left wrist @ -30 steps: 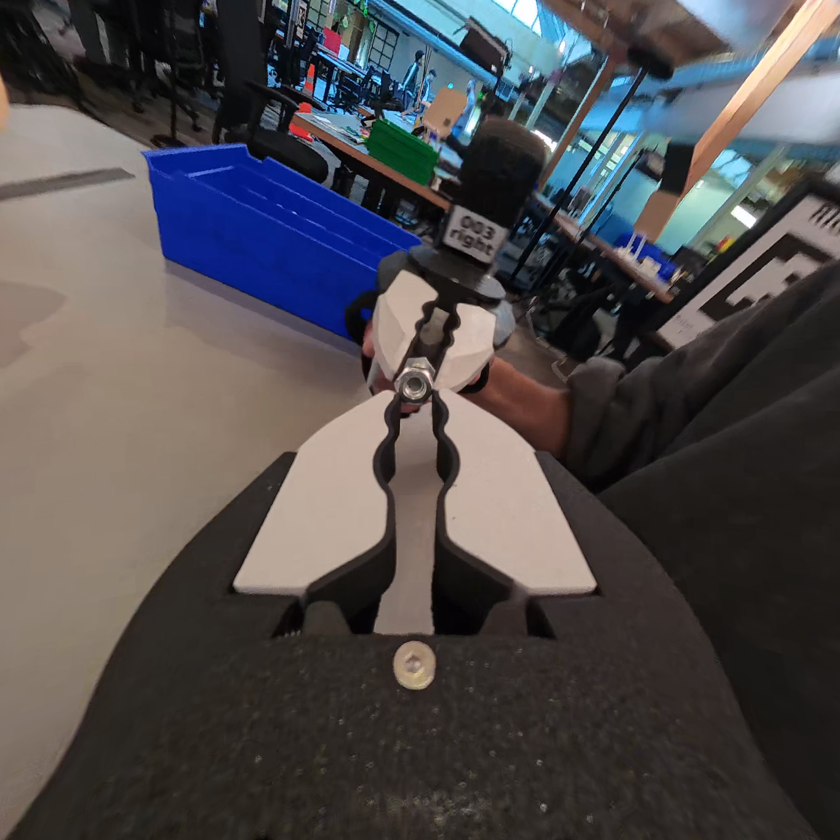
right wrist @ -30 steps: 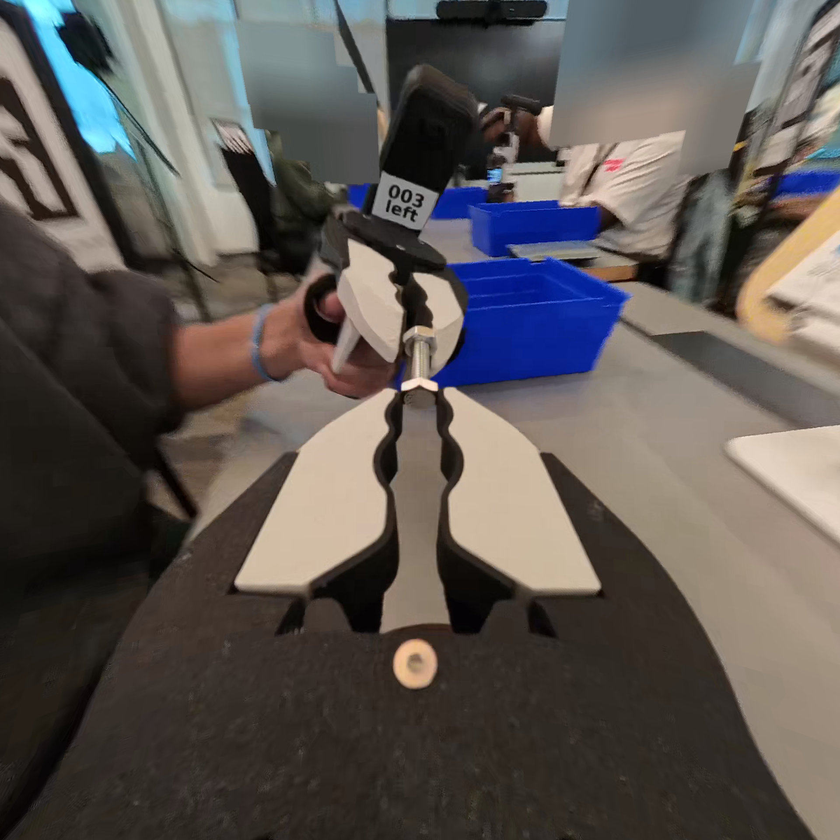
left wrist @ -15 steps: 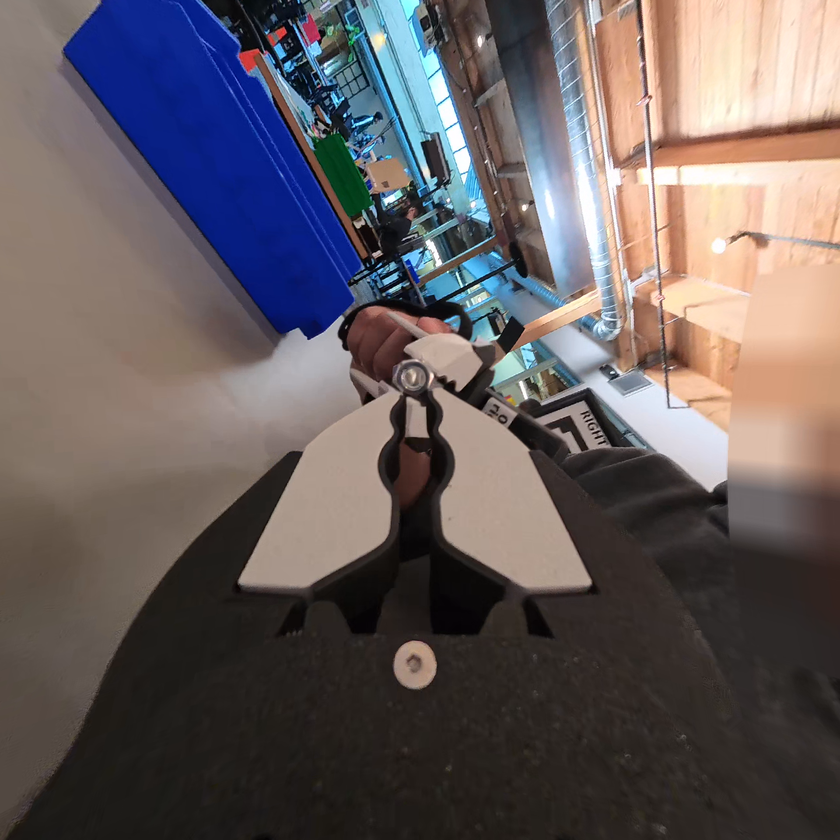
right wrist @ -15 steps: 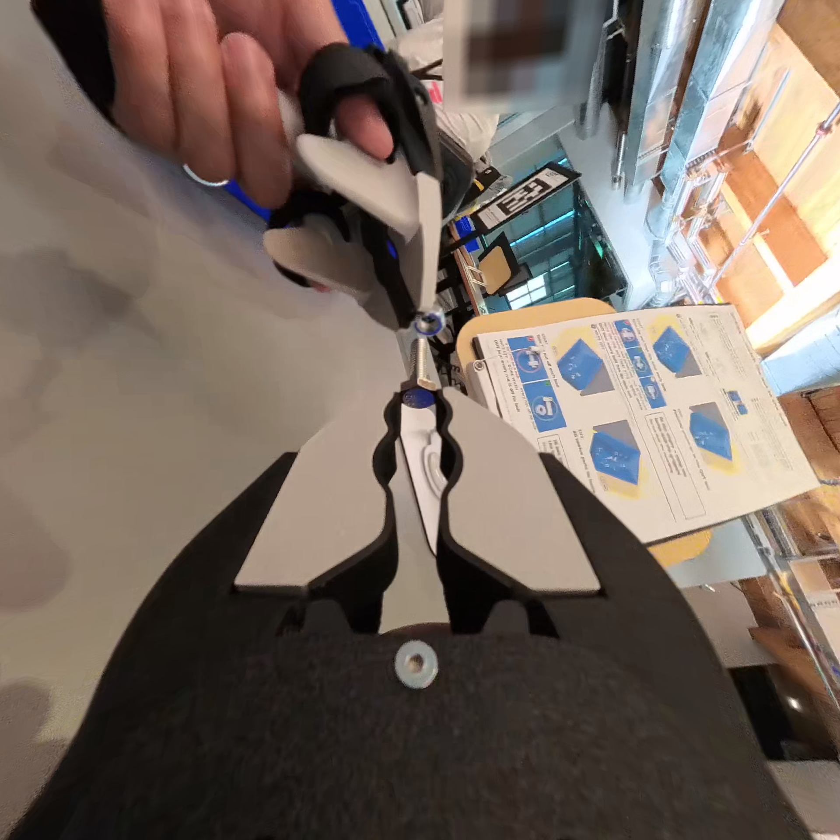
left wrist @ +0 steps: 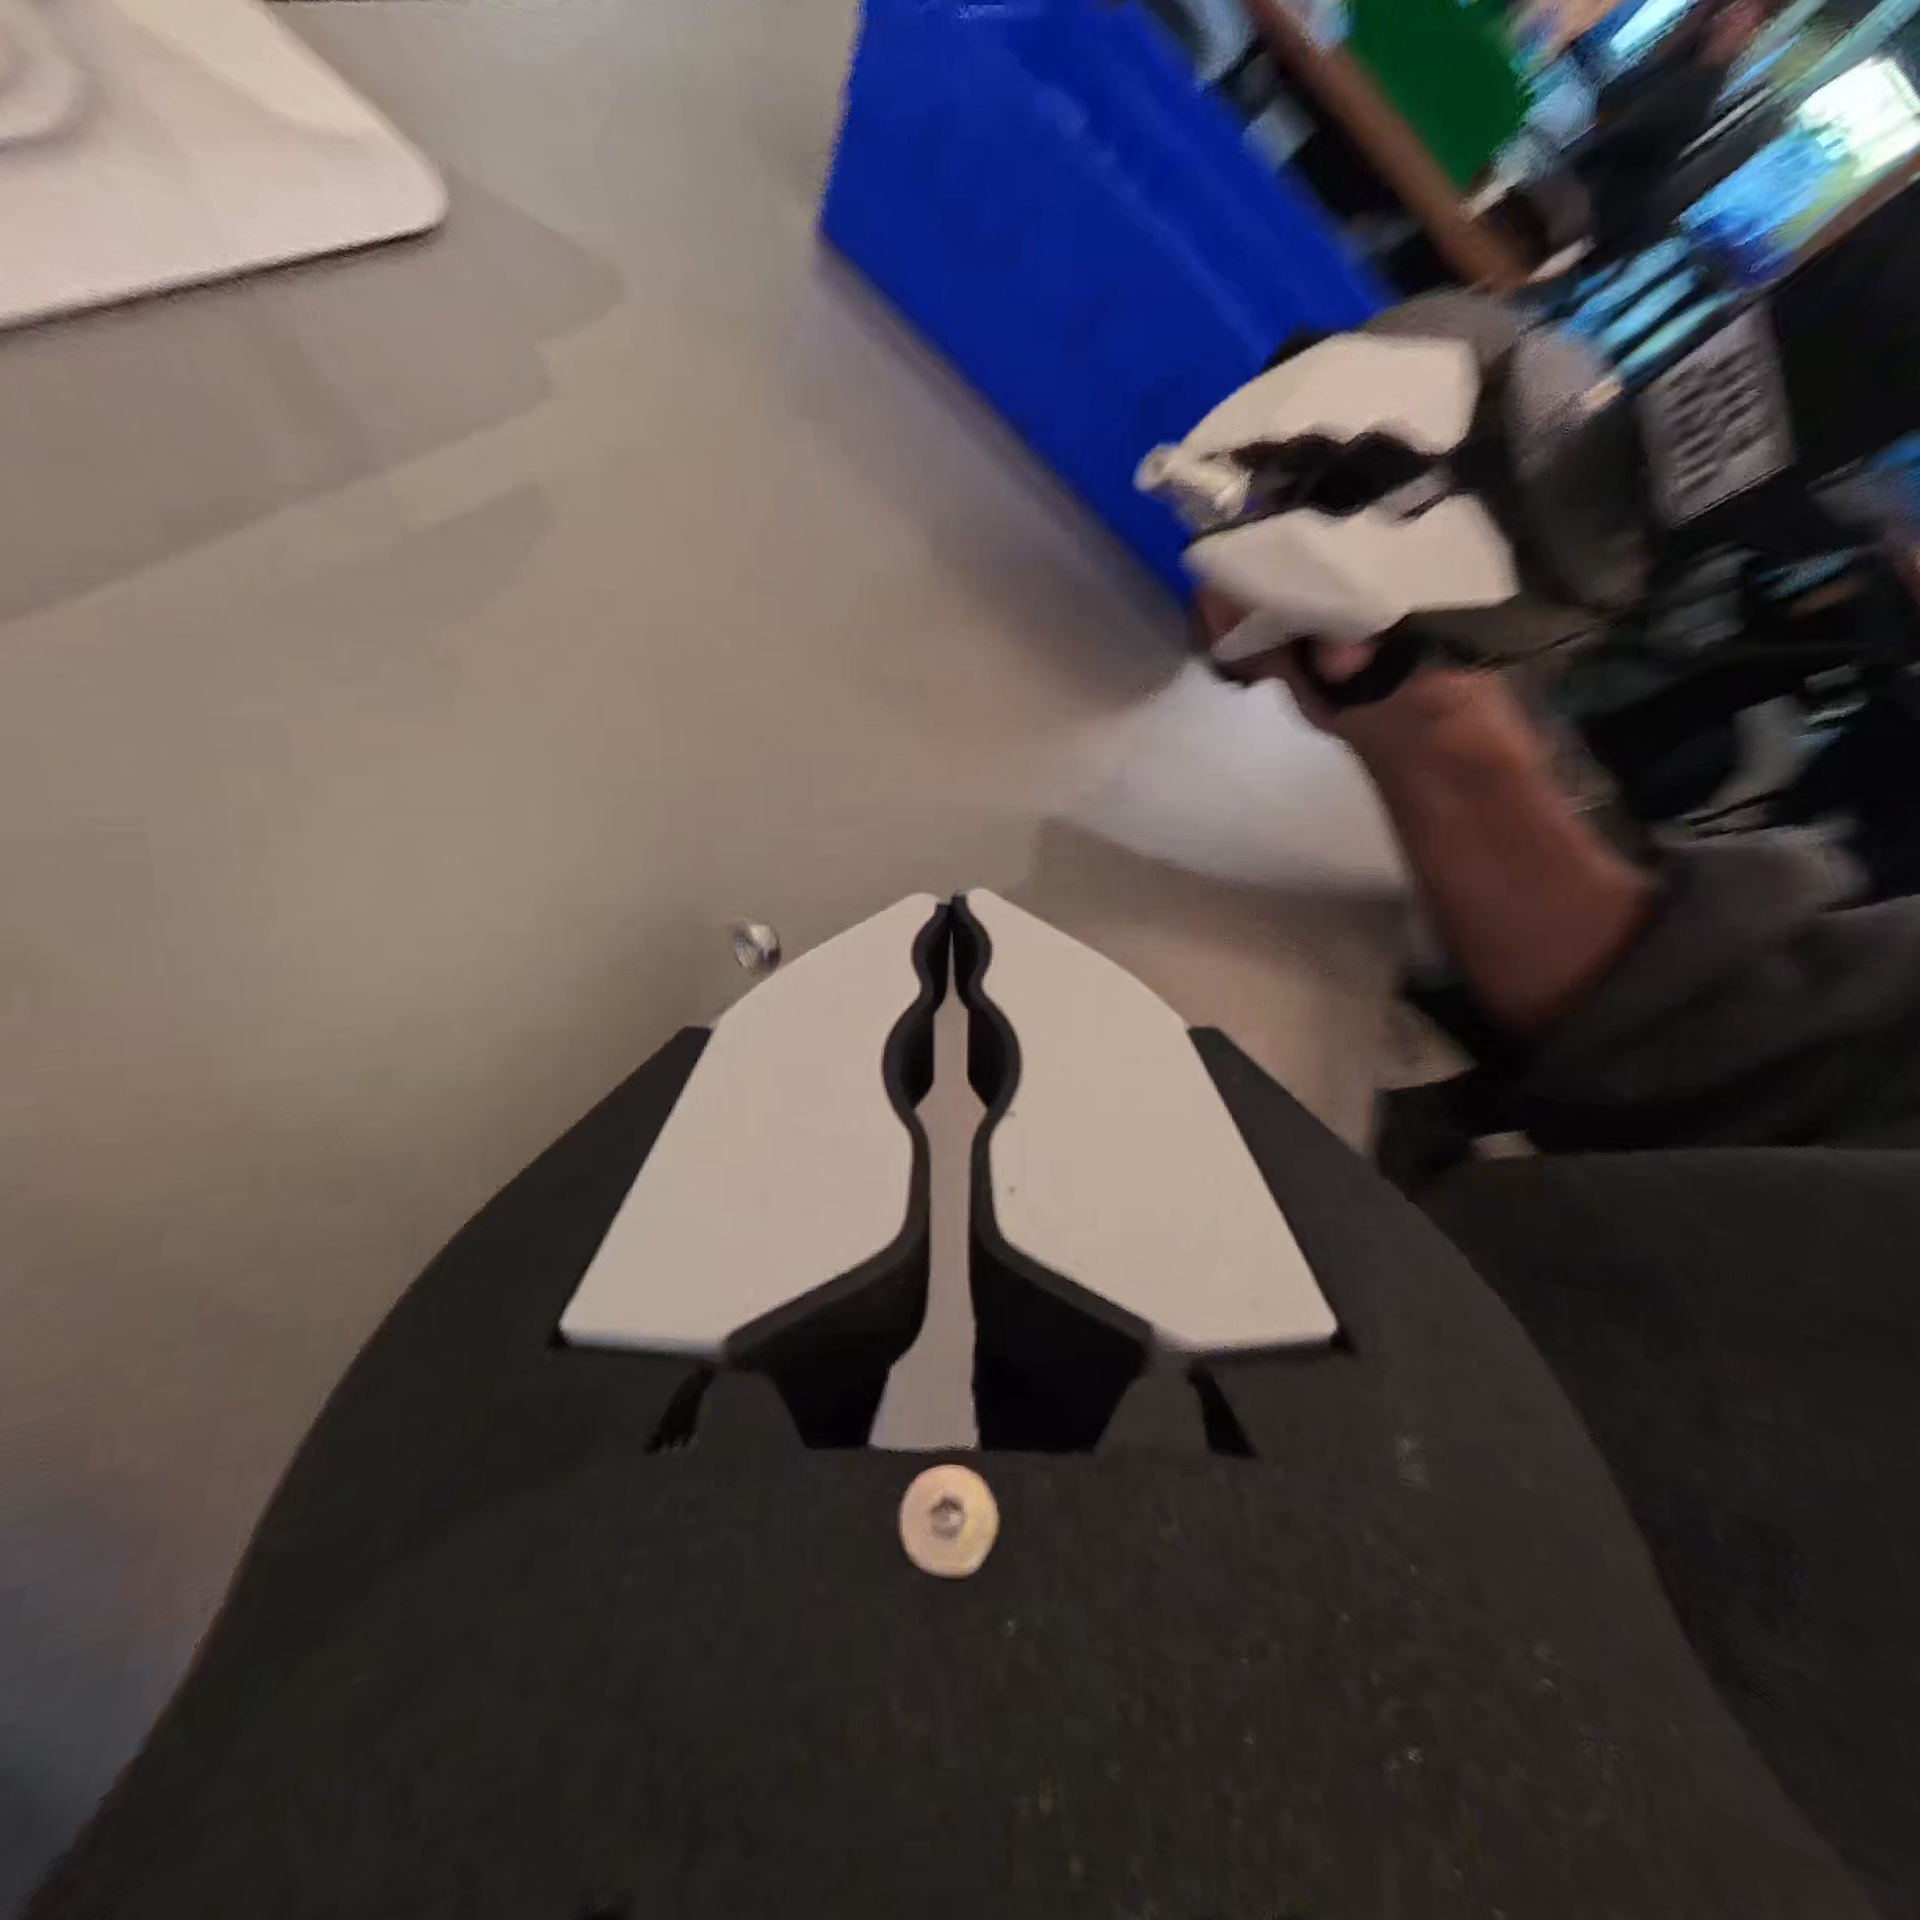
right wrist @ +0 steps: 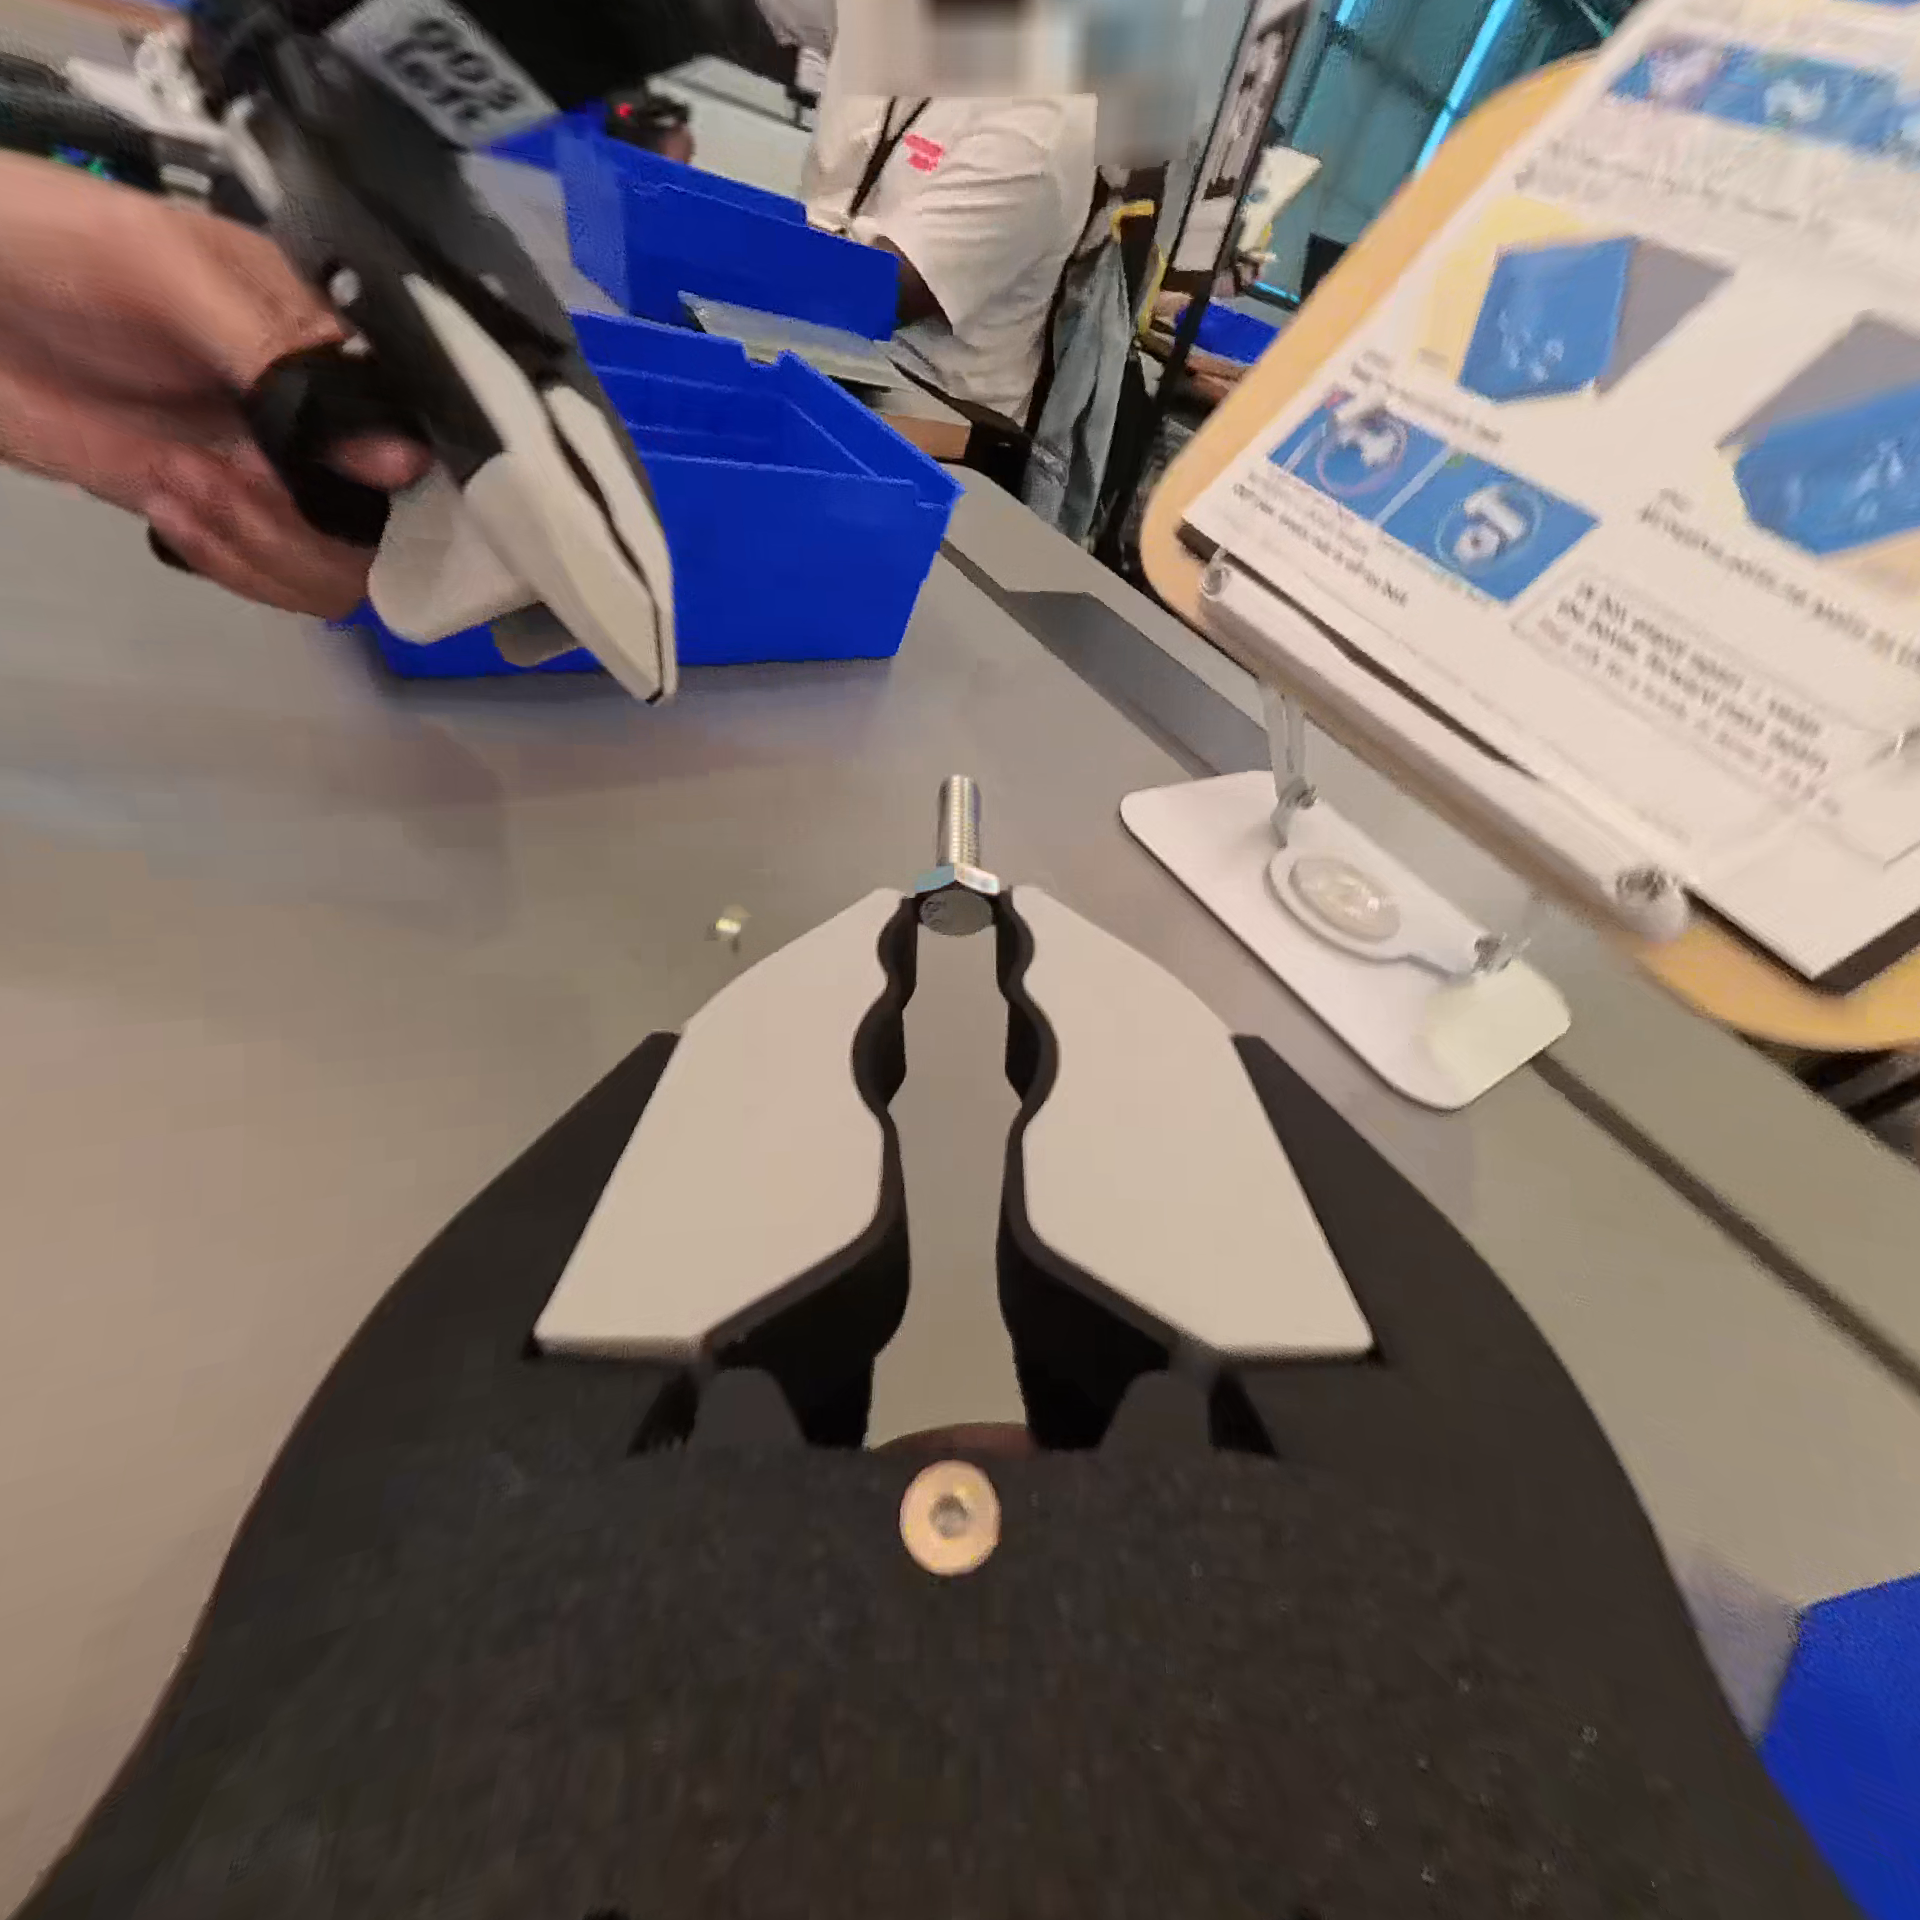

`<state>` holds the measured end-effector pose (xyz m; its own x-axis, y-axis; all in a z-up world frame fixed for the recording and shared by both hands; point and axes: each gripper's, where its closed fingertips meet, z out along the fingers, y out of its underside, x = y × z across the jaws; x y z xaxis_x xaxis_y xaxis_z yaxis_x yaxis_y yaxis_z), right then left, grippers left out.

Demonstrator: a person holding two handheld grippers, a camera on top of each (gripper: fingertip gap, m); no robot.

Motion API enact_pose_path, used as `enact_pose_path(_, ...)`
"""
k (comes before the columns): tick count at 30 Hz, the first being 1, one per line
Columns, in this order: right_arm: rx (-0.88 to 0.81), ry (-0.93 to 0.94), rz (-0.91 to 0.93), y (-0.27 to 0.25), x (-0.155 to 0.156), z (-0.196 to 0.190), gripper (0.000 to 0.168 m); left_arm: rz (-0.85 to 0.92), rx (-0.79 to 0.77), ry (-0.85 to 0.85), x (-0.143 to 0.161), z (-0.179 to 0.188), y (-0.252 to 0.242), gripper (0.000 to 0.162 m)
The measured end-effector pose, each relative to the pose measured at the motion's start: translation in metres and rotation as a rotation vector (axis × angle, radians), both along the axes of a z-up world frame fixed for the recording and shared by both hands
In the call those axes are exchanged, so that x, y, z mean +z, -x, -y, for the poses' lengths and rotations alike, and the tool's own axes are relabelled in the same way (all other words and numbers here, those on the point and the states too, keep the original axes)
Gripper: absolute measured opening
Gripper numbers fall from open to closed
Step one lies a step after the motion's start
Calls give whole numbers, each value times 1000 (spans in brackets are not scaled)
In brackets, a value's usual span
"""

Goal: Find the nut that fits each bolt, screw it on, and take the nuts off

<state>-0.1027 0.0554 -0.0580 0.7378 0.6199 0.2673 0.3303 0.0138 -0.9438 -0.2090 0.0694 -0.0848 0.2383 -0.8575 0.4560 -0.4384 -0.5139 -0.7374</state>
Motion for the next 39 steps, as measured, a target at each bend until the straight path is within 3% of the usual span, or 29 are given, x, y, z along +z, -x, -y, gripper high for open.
enact_pose_path(5,-45,123,-145,-7,-4,-11,14,-33,224,-170,3,-27,22,19)
enact_pose_path(11,-121,184,-174,-10,-15,-21,14,-4,453,-339,-25,-12,42,29)
enact_pose_path(15,-157,232,-206,-15,-18,-24,14,-3,474,-438,-32,-2,46,31)
enact_pose_path(18,-169,259,-252,-24,-1,-20,14,6,435,-424,-32,2,40,32)
enact_pose_path(22,-388,209,-128,-101,57,1,14,13,408,-406,-37,4,40,33)
enact_pose_path(25,-606,252,-91,-193,77,21,14,8,392,-381,-41,4,40,33)
enact_pose_path(27,-688,371,-91,-244,61,25,14,35,381,-364,-38,6,39,32)
enact_pose_path(30,-707,617,-19,-292,9,25,15,42,365,-363,-36,8,38,32)
enact_pose_path(34,-627,930,38,-315,-55,41,15,9,350,-367,-40,11,37,32)
enact_pose_path(39,-628,1082,156,-328,-97,61,15,1,311,-349,-46,19,29,32)
